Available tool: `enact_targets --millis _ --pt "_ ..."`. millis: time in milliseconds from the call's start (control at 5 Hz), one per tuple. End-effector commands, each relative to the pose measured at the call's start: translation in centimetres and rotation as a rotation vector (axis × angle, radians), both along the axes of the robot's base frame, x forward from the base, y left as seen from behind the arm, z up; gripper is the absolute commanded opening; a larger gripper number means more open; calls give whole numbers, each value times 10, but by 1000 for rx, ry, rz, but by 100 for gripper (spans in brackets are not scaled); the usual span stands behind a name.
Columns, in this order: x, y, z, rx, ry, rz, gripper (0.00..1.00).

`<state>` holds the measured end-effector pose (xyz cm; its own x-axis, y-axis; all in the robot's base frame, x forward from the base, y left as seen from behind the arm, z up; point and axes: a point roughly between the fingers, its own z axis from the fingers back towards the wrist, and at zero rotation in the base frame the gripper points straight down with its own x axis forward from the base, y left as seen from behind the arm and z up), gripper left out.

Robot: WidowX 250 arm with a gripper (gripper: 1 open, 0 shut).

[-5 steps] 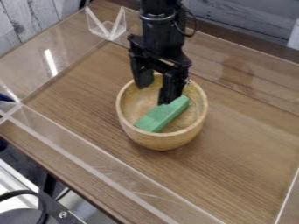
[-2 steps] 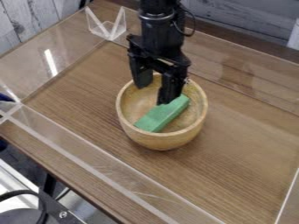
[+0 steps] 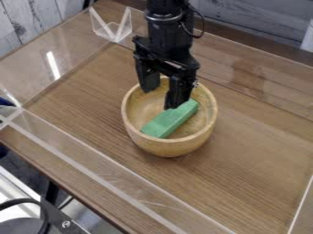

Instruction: Put the green block in the brown bowl

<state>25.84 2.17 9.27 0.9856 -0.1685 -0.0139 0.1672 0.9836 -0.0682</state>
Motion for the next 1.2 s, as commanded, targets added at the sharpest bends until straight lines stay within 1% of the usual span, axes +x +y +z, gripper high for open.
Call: enact_targets --millis 0,1000 --pt "10 3 20 9 -85 8 100" --pt "9 1 13 10 -84 0 100"
